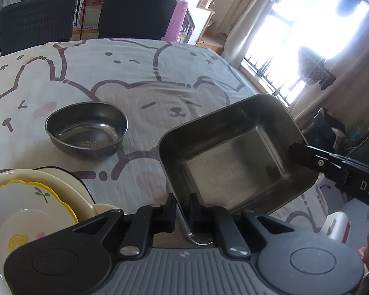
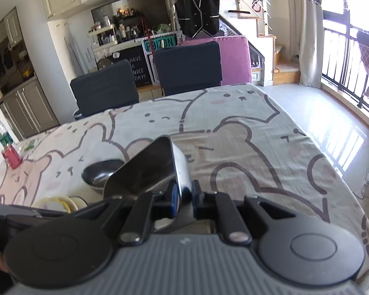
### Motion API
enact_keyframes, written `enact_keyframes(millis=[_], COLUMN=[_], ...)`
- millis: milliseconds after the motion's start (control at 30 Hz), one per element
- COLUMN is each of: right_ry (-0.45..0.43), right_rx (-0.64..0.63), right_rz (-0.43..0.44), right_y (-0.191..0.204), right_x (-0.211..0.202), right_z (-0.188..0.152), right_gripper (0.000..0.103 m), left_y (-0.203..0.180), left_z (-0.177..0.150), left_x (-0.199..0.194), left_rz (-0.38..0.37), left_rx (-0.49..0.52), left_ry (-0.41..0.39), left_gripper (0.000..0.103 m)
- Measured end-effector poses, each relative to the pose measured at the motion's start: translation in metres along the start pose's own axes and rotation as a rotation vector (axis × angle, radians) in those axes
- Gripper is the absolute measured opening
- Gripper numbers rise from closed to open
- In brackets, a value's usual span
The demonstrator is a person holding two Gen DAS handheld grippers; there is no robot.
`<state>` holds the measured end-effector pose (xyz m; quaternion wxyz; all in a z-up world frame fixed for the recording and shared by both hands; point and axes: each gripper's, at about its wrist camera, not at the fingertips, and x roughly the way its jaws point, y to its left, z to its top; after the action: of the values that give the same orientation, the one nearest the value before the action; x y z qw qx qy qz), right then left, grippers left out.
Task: Organize plates and bowls
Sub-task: 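Lower the steel square tray onto the table beside the stacked bowls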
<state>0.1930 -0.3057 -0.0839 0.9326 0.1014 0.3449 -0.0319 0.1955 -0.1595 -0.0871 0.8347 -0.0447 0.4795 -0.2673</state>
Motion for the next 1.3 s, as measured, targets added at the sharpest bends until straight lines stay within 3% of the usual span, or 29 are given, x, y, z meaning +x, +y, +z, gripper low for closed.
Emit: enact_keyframes(millis=[733,1300], right_ry=[0.186,0.278], right_rx=[-0.140,-0.112], right_rz=[-0.115,-0.132], right_y=[0.002,-0.007], right_x=[0.036,0.054], right_z=[-0.014,-0.017], right_gripper=[0.013,0.013], left_y=[-0.009,-0.018], left_z=[-0.004,-0.006], left_x=[0.018,0.030], left_rz=[0.042,0.067], left_rx=[0.061,0.118], left_ry=[0.037,0.058], left_gripper=[0.011,0.012])
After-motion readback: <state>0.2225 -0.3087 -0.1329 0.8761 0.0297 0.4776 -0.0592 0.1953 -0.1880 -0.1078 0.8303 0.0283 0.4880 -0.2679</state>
